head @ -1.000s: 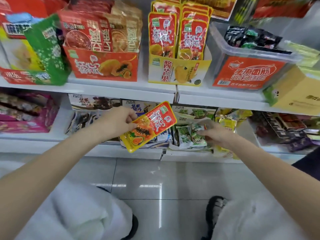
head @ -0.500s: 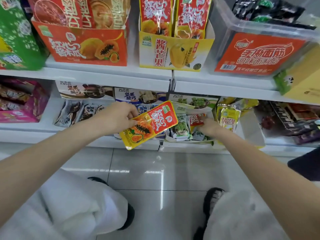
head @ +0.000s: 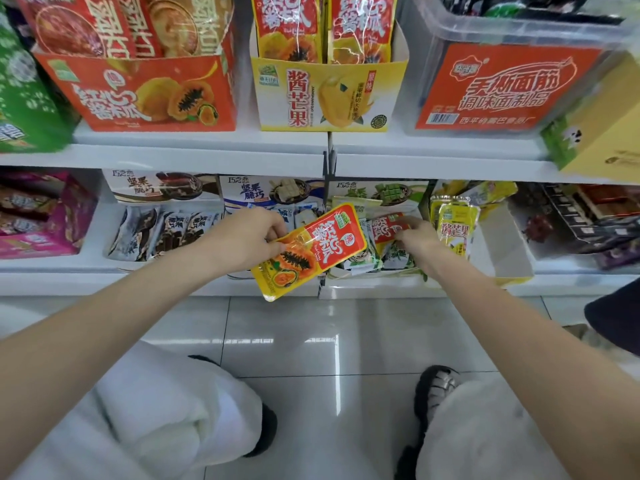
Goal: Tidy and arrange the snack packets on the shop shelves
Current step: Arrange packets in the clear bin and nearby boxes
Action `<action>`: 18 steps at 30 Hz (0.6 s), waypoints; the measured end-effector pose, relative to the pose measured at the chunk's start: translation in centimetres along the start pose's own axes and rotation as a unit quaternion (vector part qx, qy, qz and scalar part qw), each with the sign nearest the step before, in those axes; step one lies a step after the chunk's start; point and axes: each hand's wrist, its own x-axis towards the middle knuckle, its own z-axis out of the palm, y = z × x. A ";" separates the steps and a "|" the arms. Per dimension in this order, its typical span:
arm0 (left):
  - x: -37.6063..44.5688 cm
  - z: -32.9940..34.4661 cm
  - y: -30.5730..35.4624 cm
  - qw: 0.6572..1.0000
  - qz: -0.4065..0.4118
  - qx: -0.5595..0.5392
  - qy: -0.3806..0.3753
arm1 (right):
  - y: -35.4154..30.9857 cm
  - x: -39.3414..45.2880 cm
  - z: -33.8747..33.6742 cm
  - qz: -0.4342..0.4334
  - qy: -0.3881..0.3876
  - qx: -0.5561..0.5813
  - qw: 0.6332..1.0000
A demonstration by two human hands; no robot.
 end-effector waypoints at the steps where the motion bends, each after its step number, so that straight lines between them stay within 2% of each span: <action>1: -0.1 0.1 -0.1 1.000 -0.002 0.000 -0.001 | -0.1 0.0 -0.1 0.012 -0.004 0.022 1.000; 6: -0.2 0.1 -0.3 1.000 -0.008 0.005 0.000 | -1.0 -1.4 -1.3 0.053 -0.055 0.206 0.976; 10: -0.1 -0.2 0.6 1.000 0.000 -0.011 0.005 | -1.2 -3.8 -3.5 0.045 -0.043 0.305 0.950; 16: -0.1 -0.3 2.3 0.999 0.022 -0.024 0.036 | -1.0 -9.3 -8.4 -0.078 0.001 0.354 0.932; 18: -0.2 -0.3 2.6 0.998 0.023 -0.038 0.039 | -0.4 -10.8 -10.0 -0.108 0.041 0.315 0.942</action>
